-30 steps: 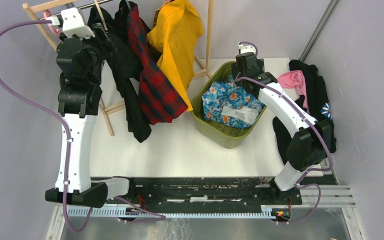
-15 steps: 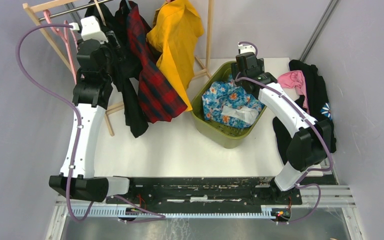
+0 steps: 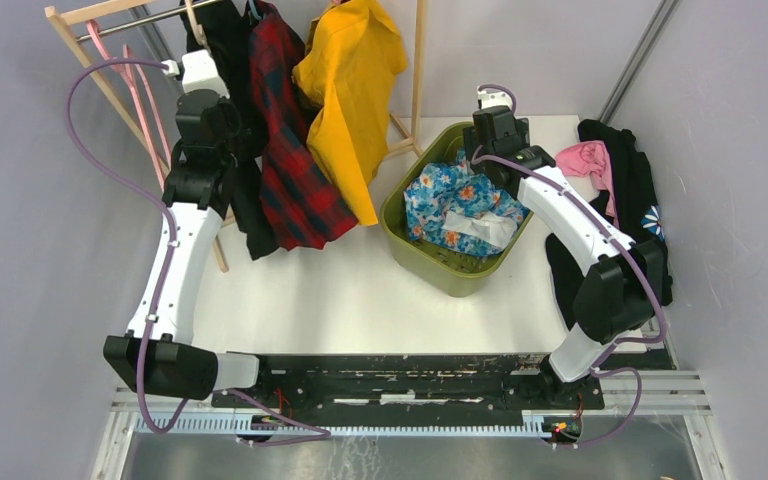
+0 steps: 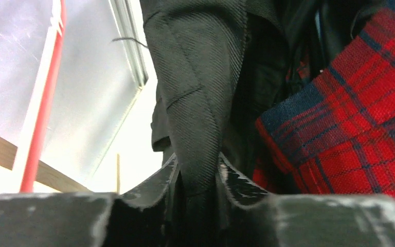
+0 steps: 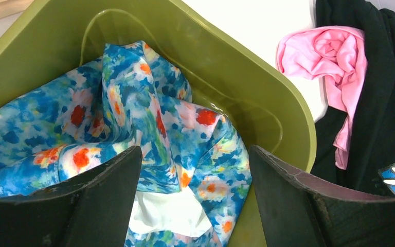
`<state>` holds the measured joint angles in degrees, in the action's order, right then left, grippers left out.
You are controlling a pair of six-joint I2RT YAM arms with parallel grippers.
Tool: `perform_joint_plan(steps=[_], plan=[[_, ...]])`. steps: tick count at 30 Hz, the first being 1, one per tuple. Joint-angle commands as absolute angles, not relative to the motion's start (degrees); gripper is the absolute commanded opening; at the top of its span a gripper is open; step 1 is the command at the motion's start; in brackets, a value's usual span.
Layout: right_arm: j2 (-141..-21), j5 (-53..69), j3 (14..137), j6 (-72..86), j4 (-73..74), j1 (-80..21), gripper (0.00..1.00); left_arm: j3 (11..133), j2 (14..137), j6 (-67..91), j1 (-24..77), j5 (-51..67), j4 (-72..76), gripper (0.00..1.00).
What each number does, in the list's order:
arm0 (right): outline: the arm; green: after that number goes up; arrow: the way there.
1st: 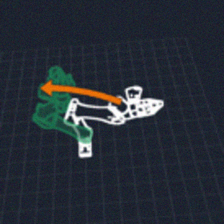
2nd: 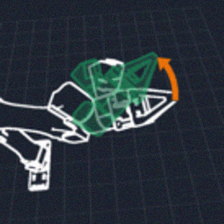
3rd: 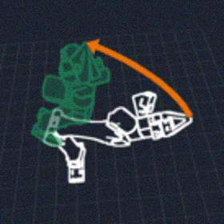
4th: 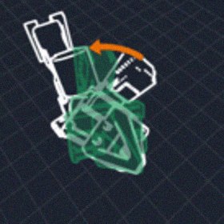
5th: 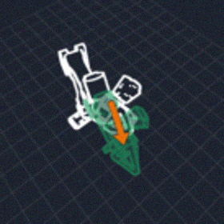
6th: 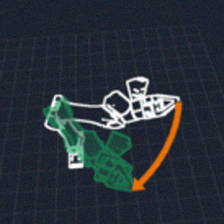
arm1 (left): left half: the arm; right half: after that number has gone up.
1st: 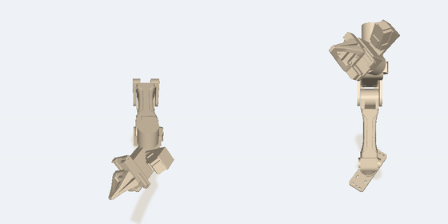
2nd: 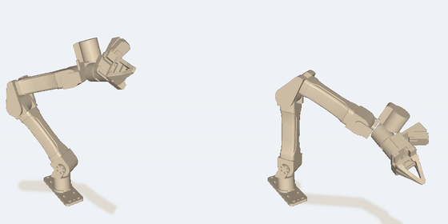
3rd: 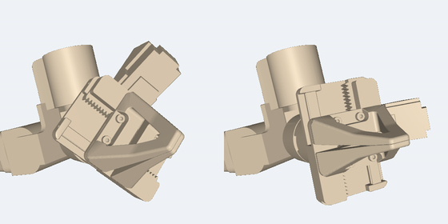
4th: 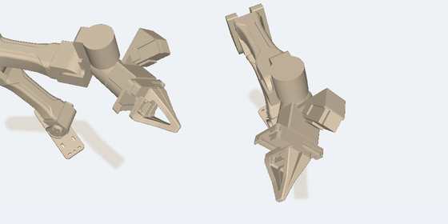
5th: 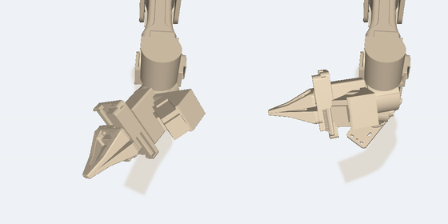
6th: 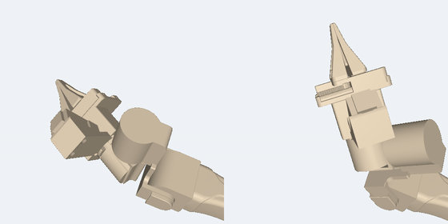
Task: Remove the skirt from the hanger
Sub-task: Pick up the hanger from the clothesline.
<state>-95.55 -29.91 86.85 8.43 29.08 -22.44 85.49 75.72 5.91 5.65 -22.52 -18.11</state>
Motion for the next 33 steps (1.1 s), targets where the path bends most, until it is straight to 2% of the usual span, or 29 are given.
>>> perform_joint_plan(steps=[1, 2, 3, 12, 24, 33], plan=[[-92.90, -29.49, 86.72, 8.02, 26.55, -22.13, 0.82, 84.79, 74.79, 4.63, 5.86, -24.88, -12.34, 0.11], [-92.99, -29.34, 86.82, 8.01, 26.61, -22.07, 0.82, 84.01, 74.53, 4.13, 5.88, -25.17, -11.68, 0.05], [-93.10, -29.16, 86.92, 8.01, 26.67, -22.07, 0.82, 82.91, 74.16, 3.45, 5.89, -25.03, -10.02, 0.03], [-93.00, -26.95, 86.30, 9.11, 27.79, -22.13, 0.81, 71.84, 75.00, -1.86, 5.86, -27.30, 11.46, 0.03], [-94.58, -25.68, 86.30, 10.27, 28.72, -22.14, 0.81, 74.93, 75.02, -8.27, 6.31, -30.08, 22.57, 0.03], [-96.98, -25.04, 86.99, 10.37, 28.75, -22.16, 0.81, 75.81, 70.23, -8.74, 7.80, -28.72, 23.77, 0.03]])
